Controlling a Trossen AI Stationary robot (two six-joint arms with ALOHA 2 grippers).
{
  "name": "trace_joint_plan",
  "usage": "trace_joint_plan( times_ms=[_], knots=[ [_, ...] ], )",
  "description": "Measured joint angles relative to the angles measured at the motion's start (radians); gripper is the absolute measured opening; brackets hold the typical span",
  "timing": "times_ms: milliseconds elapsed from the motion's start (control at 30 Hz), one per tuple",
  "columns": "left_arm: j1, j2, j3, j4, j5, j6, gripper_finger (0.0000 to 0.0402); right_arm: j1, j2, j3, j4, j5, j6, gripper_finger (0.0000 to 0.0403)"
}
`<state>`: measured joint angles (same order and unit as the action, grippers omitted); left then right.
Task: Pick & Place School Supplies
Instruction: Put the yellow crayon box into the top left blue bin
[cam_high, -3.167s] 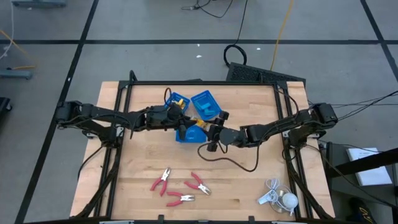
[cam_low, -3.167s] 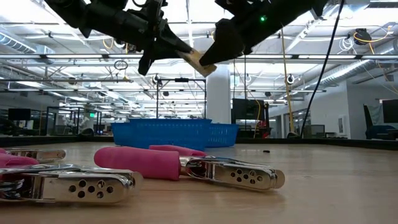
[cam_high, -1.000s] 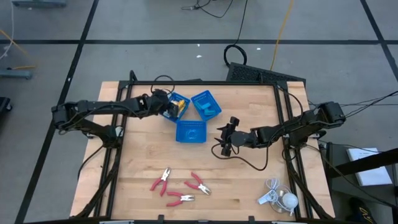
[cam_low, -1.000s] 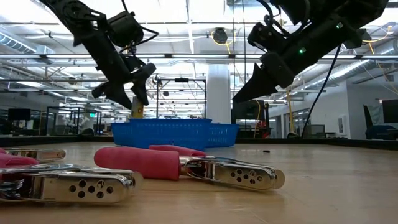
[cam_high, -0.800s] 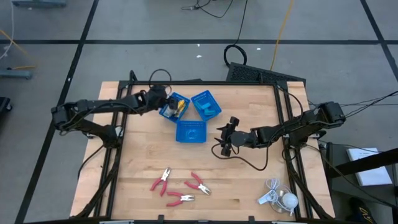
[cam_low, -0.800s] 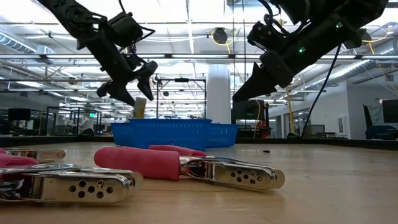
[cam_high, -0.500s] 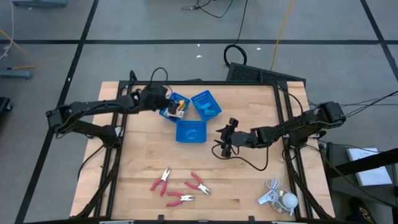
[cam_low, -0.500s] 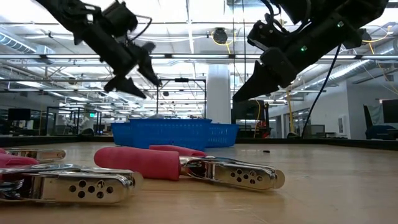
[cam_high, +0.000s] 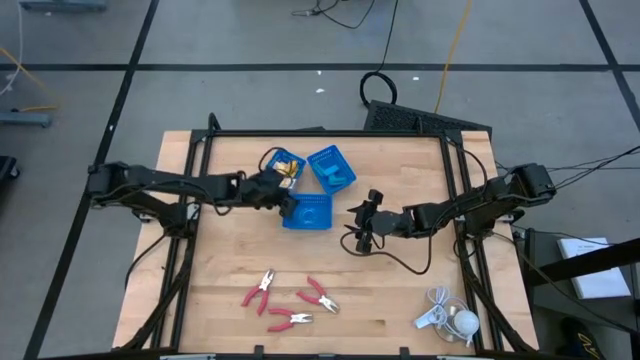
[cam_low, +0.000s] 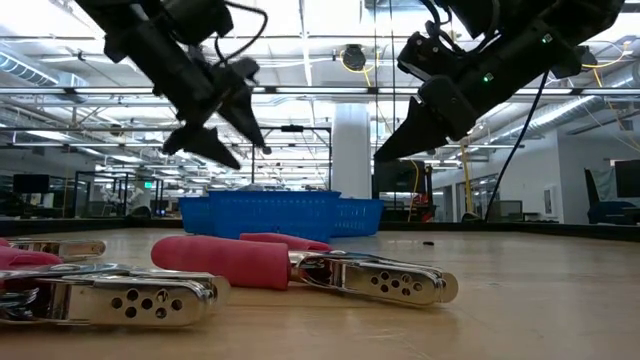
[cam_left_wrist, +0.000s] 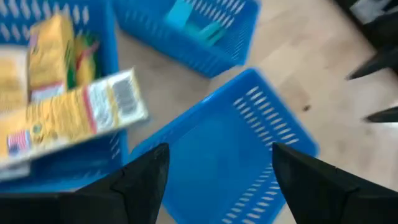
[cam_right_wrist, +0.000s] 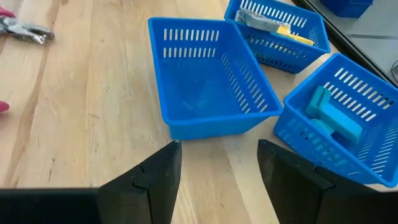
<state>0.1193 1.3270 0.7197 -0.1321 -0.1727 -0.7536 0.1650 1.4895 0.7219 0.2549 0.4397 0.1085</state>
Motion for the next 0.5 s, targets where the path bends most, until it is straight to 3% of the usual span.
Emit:
trace_joint_plan(
  times_ms=[300,500],
  knots=[
    [0.042,0.123,0.000,0.036,-0.027,-0.050,0.0287,0.000,0.000,0.000,0.009,0.000,0.003,0.0201],
    [0.083,0.140,0.000,0.086,-0.138,-0.037,0.0287,0.000,0.000,0.000,0.008,0.000,0.003,0.0201]
  ],
)
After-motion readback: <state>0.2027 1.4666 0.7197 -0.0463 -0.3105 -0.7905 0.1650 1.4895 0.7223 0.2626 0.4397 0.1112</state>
